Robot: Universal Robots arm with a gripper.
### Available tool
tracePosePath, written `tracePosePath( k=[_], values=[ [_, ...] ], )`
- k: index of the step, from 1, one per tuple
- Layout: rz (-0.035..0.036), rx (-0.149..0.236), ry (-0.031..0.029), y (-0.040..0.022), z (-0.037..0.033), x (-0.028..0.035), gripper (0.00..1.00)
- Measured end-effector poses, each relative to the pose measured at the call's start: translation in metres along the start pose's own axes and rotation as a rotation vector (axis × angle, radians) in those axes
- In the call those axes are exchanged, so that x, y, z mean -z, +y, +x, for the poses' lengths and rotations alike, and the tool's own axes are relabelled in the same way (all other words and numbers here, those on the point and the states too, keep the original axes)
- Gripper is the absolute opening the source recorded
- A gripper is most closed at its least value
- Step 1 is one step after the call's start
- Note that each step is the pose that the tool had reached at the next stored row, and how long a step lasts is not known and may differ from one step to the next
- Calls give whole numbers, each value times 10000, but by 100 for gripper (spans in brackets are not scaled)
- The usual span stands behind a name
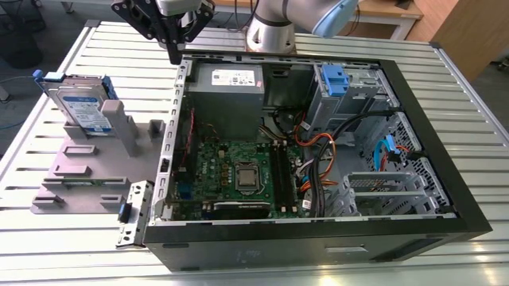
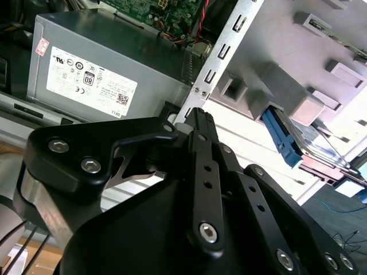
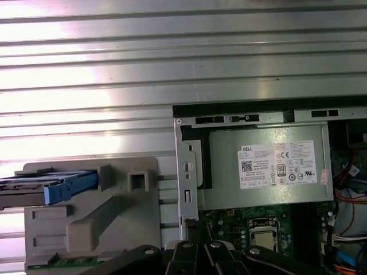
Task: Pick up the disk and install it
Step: 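Reach for the disk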
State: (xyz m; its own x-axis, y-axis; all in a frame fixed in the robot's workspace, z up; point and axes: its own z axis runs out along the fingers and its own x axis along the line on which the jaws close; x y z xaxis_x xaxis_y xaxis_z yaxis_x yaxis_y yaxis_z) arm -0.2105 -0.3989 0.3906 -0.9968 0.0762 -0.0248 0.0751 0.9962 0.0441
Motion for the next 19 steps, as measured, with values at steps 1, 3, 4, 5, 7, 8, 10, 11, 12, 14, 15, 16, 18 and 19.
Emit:
tracePosePath(
  k=[1, 3, 4, 5, 7, 8, 10, 11, 12, 14, 15, 16, 18, 19],
  values=[
    [0, 0, 0, 0, 0, 0, 11],
    [0, 1, 1, 0, 0, 0, 11],
    [0, 0, 0, 0, 0, 0, 11],
    [0, 0, 1, 0, 0, 0, 11],
    [0, 0, 0, 0, 1, 0, 11],
    [0, 0, 0, 0, 3, 0, 11],
    [-1, -1, -1, -1, 13, 0, 11],
    [1, 0, 1, -2, 22, 1, 11],
    [0, 1, 0, -3, 35, 1, 11],
    [0, 1, 0, -5, 67, 1, 11],
    [0, 1, 1, -6, 84, 1, 11],
    [1, 0, 0, -8, 103, 1, 11],
    [0, 0, 0, -11, 147, 0, 11],
    [0, -1, 0, -13, 167, 0, 11]
  ],
)
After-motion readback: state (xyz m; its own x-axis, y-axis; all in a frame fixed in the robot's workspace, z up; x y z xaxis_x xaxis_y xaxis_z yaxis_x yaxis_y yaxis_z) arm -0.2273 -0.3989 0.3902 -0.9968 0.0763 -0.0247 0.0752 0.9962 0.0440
